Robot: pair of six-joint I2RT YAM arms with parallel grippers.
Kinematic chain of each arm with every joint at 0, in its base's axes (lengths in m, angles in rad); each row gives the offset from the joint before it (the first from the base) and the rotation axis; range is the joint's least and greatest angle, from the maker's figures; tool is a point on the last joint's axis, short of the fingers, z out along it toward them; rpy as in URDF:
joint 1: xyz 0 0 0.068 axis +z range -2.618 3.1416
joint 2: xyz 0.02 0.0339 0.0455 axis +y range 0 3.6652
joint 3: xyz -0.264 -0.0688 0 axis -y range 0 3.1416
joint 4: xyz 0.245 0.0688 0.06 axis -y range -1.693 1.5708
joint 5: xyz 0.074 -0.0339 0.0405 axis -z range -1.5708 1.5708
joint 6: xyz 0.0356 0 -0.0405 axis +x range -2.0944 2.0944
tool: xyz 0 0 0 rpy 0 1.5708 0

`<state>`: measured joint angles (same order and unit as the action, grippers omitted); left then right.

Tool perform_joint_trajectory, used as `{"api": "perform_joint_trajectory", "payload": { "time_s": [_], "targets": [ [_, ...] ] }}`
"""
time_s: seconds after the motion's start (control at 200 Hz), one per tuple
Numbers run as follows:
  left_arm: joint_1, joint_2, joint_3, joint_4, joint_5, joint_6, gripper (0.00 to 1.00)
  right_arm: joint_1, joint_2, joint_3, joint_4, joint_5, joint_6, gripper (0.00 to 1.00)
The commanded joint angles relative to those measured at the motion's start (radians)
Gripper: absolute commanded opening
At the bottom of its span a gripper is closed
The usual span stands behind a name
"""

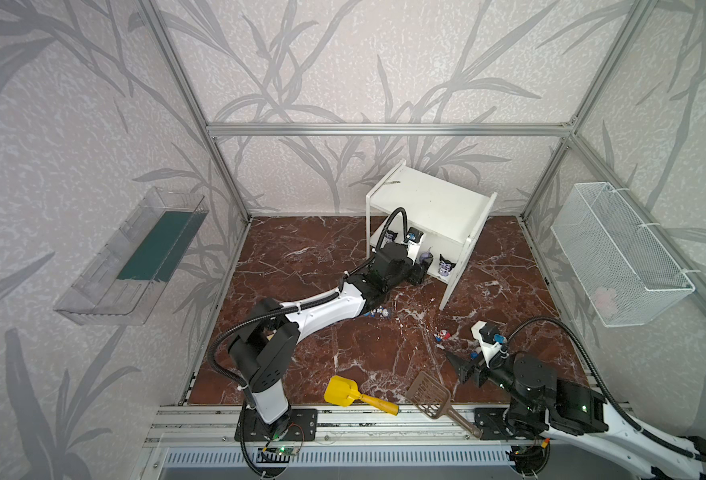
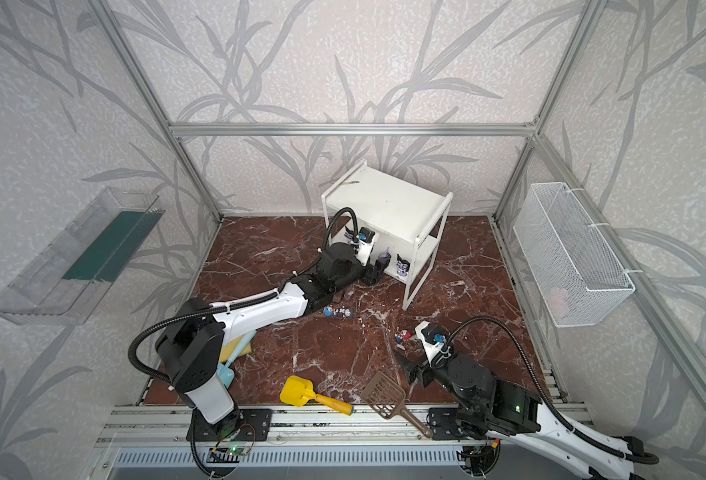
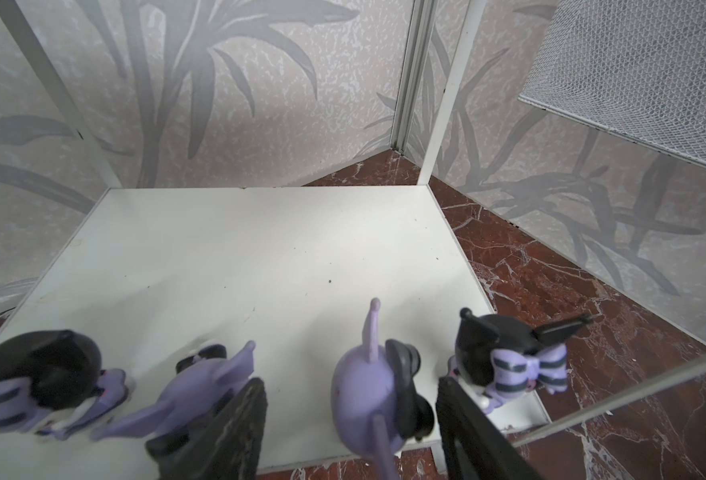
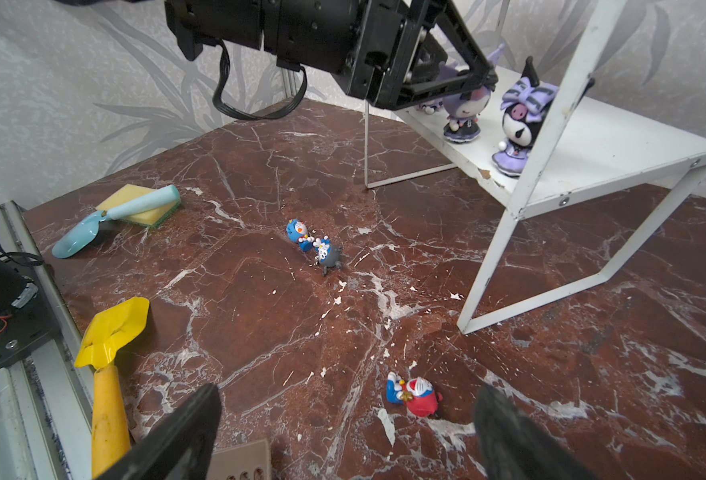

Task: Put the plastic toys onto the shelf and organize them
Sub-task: 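Set the Kuromi upright on the shelf and open the left gripper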

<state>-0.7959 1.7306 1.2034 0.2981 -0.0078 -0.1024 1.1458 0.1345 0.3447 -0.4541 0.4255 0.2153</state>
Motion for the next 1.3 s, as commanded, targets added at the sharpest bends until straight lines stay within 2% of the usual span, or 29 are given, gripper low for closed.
{"api": "perform_joint_trajectory", "payload": {
  "time_s": [0.0, 0.395, 0.755, 1.095, 1.295],
  "targets": [
    [0.005, -0.053, -0.019, -0.014, -0.02, 0.021, 0.67, 0.005, -0.013, -0.009, 0.008, -0.004, -0.002, 0.95],
    [0.005, -0.116, -0.103, 0.003, -0.008, 0.021, 0.66, 0.005, -0.013, -0.009, 0.009, -0.008, -0.005, 0.95],
    [0.006, -0.093, -0.107, 0.012, -0.05, 0.007, 0.65, 0.005, -0.016, -0.007, 0.005, -0.008, -0.003, 0.95],
    [0.005, -0.067, -0.084, 0.015, -0.03, -0.001, 0.55, 0.005, -0.019, -0.007, 0.006, -0.01, -0.004, 0.95],
    [0.005, -0.083, -0.107, 0.023, -0.003, -0.004, 0.42, 0.006, -0.016, -0.009, 0.009, -0.011, -0.007, 0.95]
  ]
}}
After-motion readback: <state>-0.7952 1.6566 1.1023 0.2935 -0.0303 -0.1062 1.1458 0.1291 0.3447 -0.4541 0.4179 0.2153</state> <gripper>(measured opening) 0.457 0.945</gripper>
